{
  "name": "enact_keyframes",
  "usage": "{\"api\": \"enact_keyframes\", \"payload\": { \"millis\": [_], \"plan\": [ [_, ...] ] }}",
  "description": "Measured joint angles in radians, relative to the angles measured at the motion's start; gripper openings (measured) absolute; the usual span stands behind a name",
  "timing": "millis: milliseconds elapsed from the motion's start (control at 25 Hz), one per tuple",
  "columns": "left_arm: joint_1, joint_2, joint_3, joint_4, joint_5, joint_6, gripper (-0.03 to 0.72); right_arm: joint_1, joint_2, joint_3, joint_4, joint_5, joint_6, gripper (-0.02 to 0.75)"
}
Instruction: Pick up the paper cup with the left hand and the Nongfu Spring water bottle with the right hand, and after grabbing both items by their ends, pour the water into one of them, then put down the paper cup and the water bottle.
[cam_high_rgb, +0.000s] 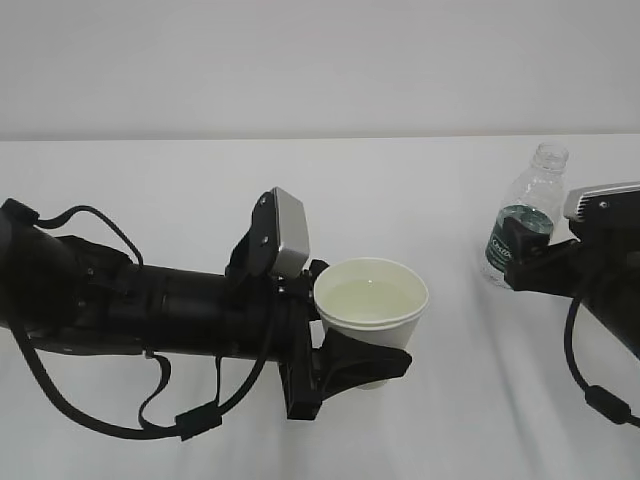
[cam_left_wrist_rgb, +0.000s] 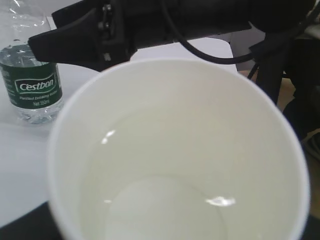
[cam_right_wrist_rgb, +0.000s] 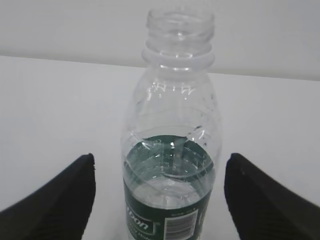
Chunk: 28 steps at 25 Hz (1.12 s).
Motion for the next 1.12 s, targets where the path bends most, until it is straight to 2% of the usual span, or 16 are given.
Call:
{"api": "enact_keyframes", "payload": {
  "millis": [360, 680, 1120],
  "plan": [
    [0.0, 0.0, 0.0, -0.059, 0.001, 0.034, 0.472, 0.0, -0.161, 0.138, -0.045, 0.0, 0.034, 0.596],
    [0.0, 0.0, 0.0, -0.154, 0.032, 0.075, 0.472, 0.0, -0.264, 0.265, -0.087, 0.0, 0.049, 0.596],
    [0.0, 0.0, 0.0, -0.256, 0.056, 0.126, 0.472, 0.0, -0.304, 0.289, -0.113, 0.0, 0.082, 0.596]
  ]
}}
